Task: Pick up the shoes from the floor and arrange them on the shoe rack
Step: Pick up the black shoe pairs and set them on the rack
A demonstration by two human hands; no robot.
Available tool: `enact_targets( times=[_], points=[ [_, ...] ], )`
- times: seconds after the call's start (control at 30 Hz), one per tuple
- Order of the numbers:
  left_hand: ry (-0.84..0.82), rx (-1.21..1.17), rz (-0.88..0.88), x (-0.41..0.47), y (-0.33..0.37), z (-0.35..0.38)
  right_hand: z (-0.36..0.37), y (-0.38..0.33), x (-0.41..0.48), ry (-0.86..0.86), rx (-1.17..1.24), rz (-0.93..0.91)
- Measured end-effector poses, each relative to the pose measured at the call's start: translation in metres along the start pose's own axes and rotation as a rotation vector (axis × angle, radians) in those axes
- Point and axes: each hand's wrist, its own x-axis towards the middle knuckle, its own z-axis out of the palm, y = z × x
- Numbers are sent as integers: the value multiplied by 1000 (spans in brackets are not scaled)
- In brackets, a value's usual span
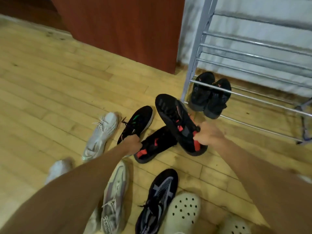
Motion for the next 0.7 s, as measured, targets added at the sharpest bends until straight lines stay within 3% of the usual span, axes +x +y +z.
enact_targets(
  times=[0.13,0.23,0.33,0.57,0.7],
  points=[
    [-16,62,-72,29,-4,32,37,19,19,-159,143,104],
    [64,140,-159,43,-4,57,60,31,23,-352,362,255],
    [99,73,-257,47,-1,68,69,39,25,-455,475,318],
    [61,-207,-274,40,-1,99,64,35,22,-390,384,246],
    [-82,-474,-301,37,-3,86,37,36,21,-350,259,177]
  ],
)
